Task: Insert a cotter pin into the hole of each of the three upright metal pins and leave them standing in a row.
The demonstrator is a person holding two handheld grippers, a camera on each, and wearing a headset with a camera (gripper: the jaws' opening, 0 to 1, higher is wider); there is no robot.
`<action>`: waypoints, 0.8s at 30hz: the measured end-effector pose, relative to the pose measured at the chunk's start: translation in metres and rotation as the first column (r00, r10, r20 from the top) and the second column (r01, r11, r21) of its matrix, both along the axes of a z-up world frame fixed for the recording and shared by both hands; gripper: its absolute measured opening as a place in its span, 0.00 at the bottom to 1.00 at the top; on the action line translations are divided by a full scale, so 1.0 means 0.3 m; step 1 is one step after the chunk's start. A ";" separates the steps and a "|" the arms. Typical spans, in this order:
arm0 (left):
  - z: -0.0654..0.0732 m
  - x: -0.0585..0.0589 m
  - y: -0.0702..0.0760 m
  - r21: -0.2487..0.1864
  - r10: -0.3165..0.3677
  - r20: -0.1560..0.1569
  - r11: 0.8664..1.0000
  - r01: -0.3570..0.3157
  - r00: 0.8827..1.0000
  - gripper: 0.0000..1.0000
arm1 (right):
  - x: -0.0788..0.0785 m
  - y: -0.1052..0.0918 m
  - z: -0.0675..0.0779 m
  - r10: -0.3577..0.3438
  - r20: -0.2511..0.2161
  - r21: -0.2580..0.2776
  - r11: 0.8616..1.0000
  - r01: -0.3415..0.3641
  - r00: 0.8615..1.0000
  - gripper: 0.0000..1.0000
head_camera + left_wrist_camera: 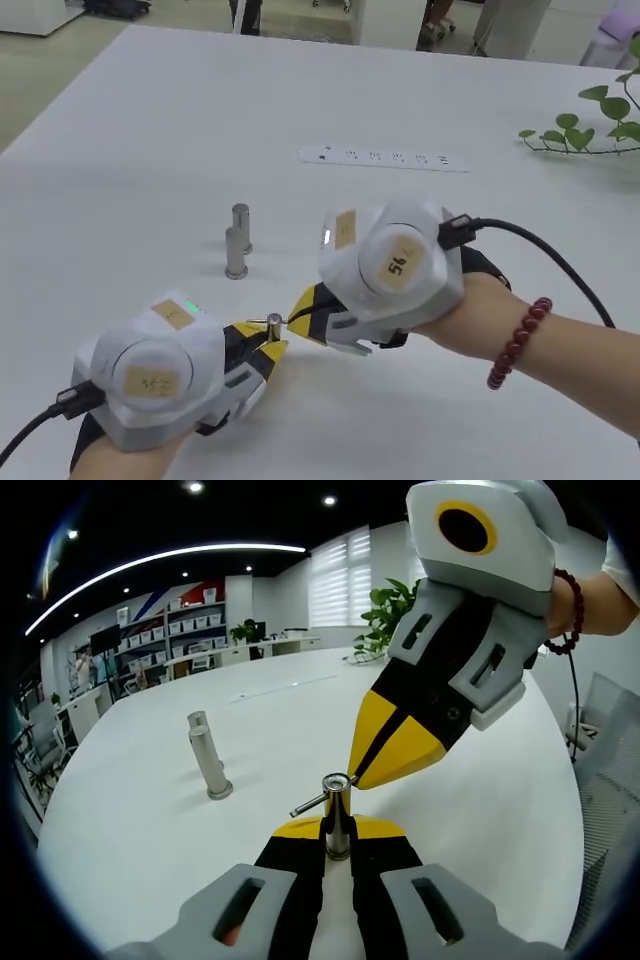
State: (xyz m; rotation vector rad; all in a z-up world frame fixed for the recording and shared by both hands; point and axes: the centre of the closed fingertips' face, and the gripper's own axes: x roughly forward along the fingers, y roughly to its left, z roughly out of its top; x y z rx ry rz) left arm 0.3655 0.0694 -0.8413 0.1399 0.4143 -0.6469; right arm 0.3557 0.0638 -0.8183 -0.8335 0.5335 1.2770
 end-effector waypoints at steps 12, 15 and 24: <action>0.000 0.034 0.010 -0.003 0.010 0.000 1.000 -0.010 1.000 0.07 | 0.036 0.011 0.000 -0.052 -0.017 0.037 0.998 0.053 0.998 0.04; 0.001 0.042 0.013 -0.008 0.008 -0.002 1.000 -0.008 1.000 0.07 | 0.048 0.013 -0.002 -0.070 -0.029 0.049 0.996 0.072 0.997 0.04; 0.002 0.065 0.028 -0.002 0.009 0.004 1.000 -0.009 1.000 0.07 | 0.065 0.028 -0.005 -0.089 -0.042 0.070 0.993 0.091 0.995 0.05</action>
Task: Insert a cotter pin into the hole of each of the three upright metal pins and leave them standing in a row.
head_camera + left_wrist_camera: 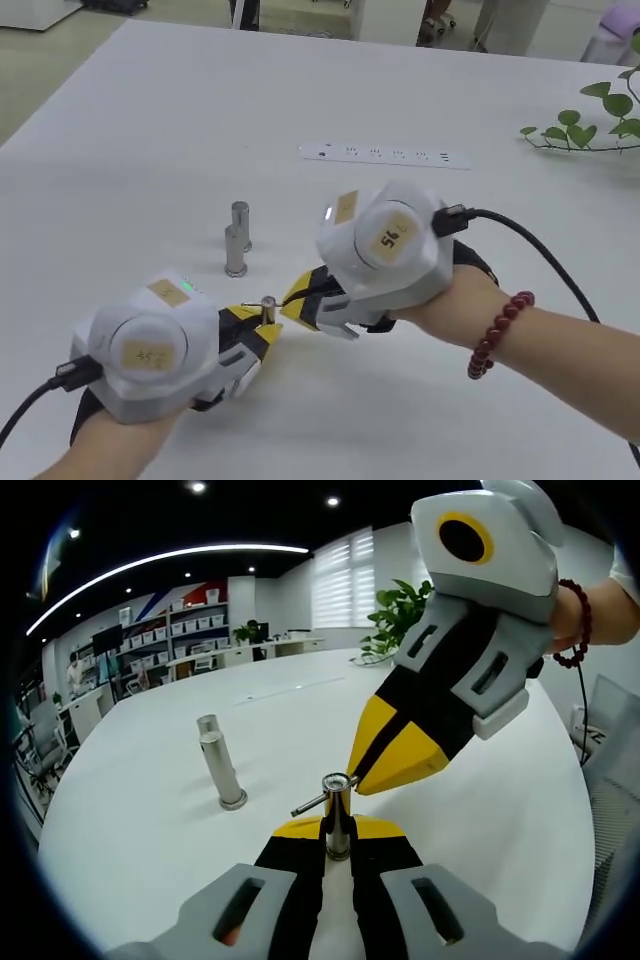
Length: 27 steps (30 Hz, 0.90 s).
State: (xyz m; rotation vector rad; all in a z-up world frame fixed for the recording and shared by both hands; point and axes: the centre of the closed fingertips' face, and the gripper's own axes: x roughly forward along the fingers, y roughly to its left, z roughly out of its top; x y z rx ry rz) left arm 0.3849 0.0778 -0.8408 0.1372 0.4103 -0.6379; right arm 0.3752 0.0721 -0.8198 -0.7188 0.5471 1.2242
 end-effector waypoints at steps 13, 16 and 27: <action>-0.001 0.034 0.014 0.001 0.033 0.003 0.999 -0.033 0.999 0.07 | 0.018 -0.007 -0.009 -0.022 -0.002 -0.001 1.000 0.022 1.000 0.06; -0.011 0.034 0.015 -0.002 0.032 -0.016 0.999 -0.032 0.999 0.07 | 0.020 -0.010 -0.008 -0.031 -0.004 0.002 1.000 0.031 1.000 0.07; -0.048 0.010 0.029 0.033 0.001 -0.051 0.999 0.001 0.999 0.13 | 0.026 -0.033 -0.001 -0.067 -0.018 0.016 0.998 0.067 0.998 0.09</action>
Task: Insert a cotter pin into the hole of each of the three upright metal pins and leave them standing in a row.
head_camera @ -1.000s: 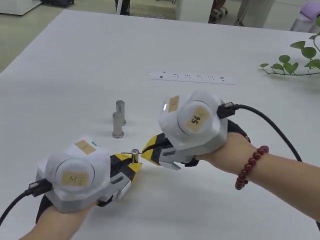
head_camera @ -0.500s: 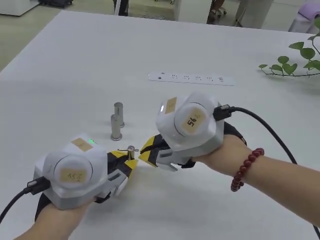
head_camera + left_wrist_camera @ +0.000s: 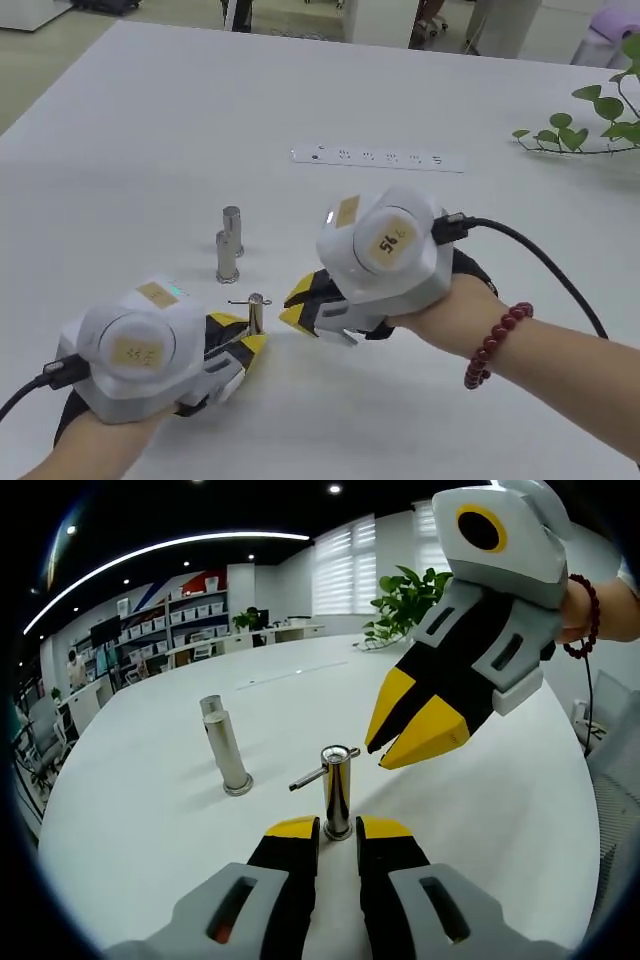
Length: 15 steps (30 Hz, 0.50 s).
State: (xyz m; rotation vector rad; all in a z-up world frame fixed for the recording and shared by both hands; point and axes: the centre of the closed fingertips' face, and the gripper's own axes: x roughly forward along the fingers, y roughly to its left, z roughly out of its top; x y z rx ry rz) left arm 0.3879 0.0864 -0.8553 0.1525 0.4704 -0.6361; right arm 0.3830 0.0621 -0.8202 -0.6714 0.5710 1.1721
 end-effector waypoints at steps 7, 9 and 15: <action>0.024 -0.010 0.007 -0.015 -0.004 0.008 1.000 0.005 1.000 0.27 | 0.010 0.006 0.062 -0.058 -0.043 0.119 0.991 0.063 0.997 0.12; 0.036 -0.015 0.011 -0.020 -0.005 0.017 1.000 0.005 1.000 0.33 | 0.021 0.013 0.092 -0.085 -0.049 0.177 0.980 0.092 0.995 0.12; 0.069 -0.034 0.026 -0.064 0.014 0.021 0.998 -0.013 1.000 0.43 | 0.063 0.038 0.148 -0.143 -0.107 0.291 0.942 0.168 0.984 0.15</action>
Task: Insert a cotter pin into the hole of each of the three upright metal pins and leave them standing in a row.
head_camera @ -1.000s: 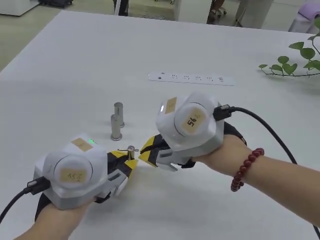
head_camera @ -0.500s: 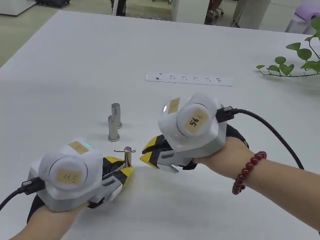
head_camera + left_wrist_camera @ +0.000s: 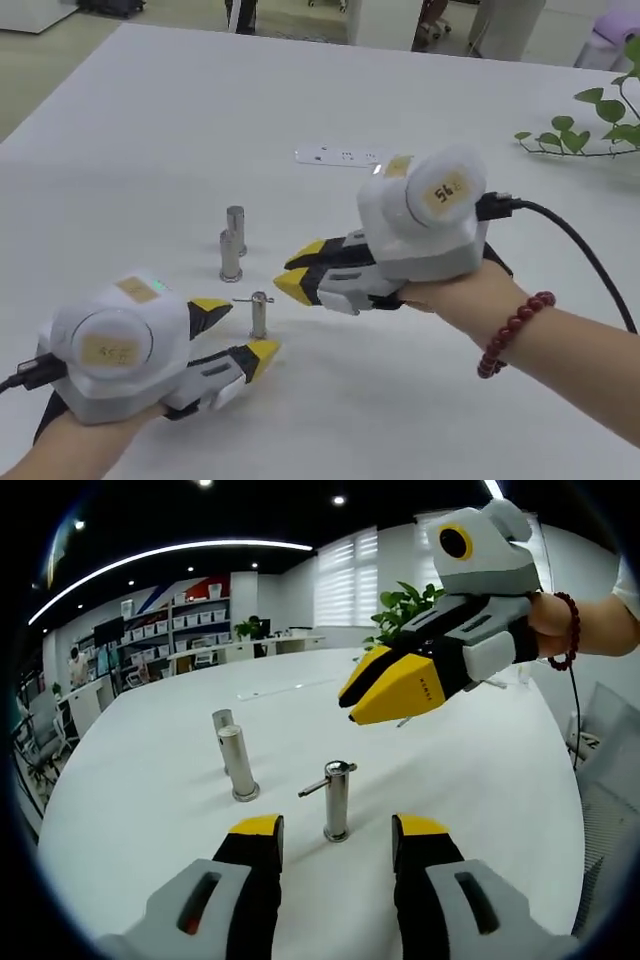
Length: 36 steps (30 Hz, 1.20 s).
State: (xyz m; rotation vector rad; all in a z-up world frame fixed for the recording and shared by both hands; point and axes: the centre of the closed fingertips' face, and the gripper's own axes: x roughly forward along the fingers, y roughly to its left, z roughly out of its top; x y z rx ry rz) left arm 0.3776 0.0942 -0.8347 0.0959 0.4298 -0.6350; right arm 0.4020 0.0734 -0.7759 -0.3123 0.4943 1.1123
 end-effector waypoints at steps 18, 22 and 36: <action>0.093 -0.056 0.007 -0.113 0.028 0.023 0.993 -0.025 0.999 0.79 | 0.156 0.124 -0.046 -0.035 -0.001 0.120 0.992 0.035 0.999 0.23; 0.107 -0.062 0.007 -0.136 0.037 0.022 0.990 -0.033 0.999 0.86 | 0.179 0.149 -0.072 -0.020 -0.012 0.129 0.991 0.022 1.000 0.26; 0.126 -0.090 -0.005 -0.112 0.018 0.050 0.994 -0.012 0.999 0.96 | 0.219 0.202 -0.135 -0.016 -0.052 0.167 0.986 0.024 0.999 0.25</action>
